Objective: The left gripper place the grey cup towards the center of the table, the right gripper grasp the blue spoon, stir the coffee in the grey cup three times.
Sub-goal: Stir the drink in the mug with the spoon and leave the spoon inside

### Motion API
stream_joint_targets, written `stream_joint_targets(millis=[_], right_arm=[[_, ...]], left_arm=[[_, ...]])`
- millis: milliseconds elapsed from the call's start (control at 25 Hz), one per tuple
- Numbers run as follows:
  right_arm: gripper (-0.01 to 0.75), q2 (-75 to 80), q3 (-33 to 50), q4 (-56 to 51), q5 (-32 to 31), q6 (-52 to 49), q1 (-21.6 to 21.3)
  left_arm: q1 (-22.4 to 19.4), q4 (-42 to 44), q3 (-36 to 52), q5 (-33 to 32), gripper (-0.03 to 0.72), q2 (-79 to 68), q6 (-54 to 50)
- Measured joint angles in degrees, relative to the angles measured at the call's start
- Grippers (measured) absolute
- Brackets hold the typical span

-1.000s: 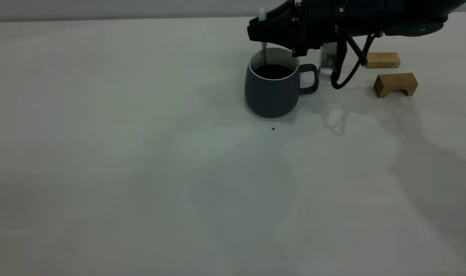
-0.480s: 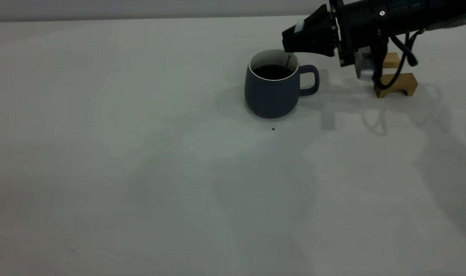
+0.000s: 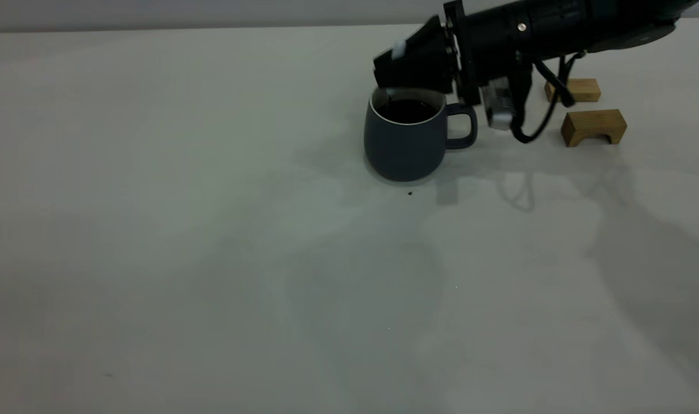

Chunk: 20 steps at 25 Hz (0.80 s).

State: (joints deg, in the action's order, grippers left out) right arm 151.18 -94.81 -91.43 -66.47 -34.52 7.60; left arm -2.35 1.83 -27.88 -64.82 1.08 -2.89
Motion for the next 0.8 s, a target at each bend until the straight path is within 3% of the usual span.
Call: stream_joint_targets(millis=[360,800], right_arm=[[0.114,0.0,0.0,-6.83,6.98,0.76,0.16],[0.108,-0.21,-0.05,8.0,-0.88,6.9,-6.33]], left_arm=[[0.0,0.0,0.0,0.0,0.585,0.0,0.0],[0.0,0.0,0.0,0.0,0.585,0.0,0.0]])
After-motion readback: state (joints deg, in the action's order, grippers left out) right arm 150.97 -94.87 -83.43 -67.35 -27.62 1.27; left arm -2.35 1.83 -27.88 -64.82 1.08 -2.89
